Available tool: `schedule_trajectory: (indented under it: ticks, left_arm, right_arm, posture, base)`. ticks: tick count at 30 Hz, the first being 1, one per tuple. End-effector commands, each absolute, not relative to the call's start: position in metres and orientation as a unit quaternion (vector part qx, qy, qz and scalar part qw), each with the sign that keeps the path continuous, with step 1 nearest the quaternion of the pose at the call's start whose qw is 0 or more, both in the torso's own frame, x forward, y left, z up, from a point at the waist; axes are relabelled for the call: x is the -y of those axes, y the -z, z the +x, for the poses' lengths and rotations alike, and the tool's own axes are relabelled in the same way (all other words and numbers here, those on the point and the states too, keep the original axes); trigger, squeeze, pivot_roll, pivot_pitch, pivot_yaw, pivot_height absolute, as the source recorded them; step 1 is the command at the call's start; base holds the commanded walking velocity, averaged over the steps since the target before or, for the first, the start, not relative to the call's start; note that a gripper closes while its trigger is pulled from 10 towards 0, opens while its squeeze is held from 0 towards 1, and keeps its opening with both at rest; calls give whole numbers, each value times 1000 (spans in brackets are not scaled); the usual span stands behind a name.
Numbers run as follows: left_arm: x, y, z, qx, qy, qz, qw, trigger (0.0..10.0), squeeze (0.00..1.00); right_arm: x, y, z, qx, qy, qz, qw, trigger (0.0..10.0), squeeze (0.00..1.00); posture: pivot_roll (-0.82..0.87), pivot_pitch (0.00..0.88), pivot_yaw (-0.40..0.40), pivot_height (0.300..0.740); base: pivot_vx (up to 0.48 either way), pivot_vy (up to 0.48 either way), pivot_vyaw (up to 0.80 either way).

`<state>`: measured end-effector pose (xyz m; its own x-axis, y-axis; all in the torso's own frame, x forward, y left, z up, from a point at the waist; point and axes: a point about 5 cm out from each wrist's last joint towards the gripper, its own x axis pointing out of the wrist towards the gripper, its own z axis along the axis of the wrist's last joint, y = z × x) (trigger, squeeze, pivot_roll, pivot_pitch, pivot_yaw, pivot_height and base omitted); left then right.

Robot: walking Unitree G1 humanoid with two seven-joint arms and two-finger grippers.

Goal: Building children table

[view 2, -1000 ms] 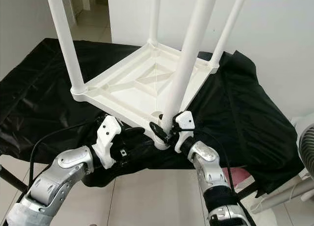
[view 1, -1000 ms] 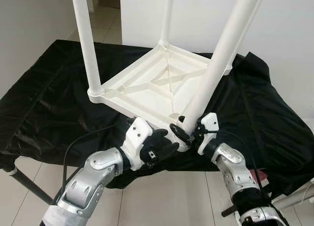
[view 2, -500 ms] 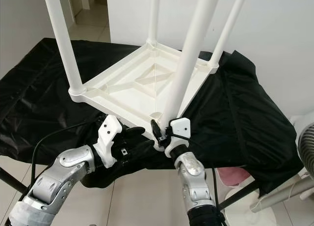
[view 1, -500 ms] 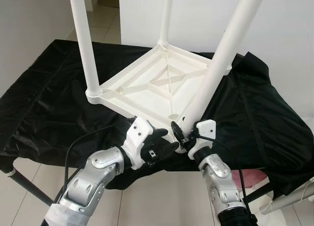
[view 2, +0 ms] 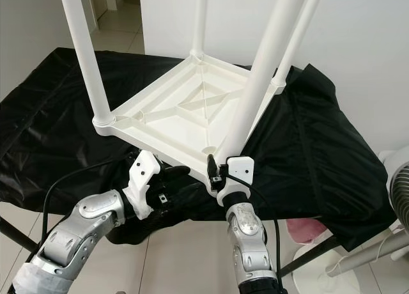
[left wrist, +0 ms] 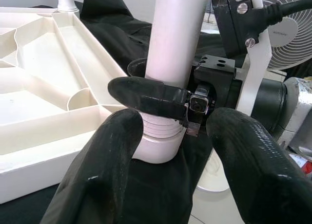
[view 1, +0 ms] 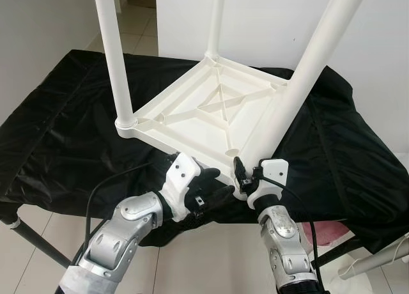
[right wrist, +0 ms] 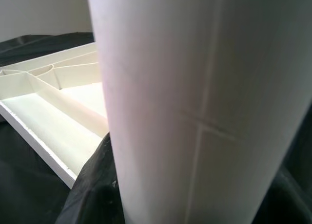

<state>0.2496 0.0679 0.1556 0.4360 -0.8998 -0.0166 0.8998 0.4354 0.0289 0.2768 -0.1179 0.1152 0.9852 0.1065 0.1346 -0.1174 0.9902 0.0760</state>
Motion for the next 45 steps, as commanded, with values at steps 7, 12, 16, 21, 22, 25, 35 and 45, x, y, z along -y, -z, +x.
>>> schedule_trajectory:
  ticks: [7,12,16,21,22,25,35,45]
  left_arm:
    - [-68,-157,249,5,529,18,848,10000,0]
    - [-68,-156,248,4,527,18,849,10000,0]
    - [-69,-156,248,3,527,19,850,10000,0]
    - [-70,-156,248,2,527,22,850,10000,0]
    - [-70,-156,248,2,527,22,850,10000,0]
    - [-72,-156,248,2,525,23,851,10000,0]
    - [-74,-155,247,-2,525,35,850,10000,0]
    - [-76,-155,244,-3,522,32,852,10000,0]
  right_arm:
    - [121,-117,274,68,-54,56,995,10000,1000]
    - [136,-123,275,84,-102,32,991,10000,0]
    - [137,-122,274,83,-151,19,985,10000,0]
    - [141,-123,274,81,-210,1,974,10000,0]
    - [142,-123,274,80,-215,-1,973,10000,0]
    - [145,-124,276,77,-241,-8,967,10000,0]
    - [154,-120,293,49,-305,-31,951,10000,0]
    - [152,-116,294,45,-328,-26,943,0,0]
  posture:
    - [-35,37,-72,740]
    - [-35,39,-74,740]
    - [-33,38,-72,740]
    - [-25,37,-70,740]
    - [-25,37,-70,740]
    - [-20,35,-67,740]
    - [-3,38,-63,740]
    - [19,42,-61,740]
  base:
    - [0,0,0]
    - [0,0,0]
    - [0,0,0]
    - [0,0,0]
    - [0,0,0]
    - [0,0,0]
    - [0,0,0]
    - [0,0,0]
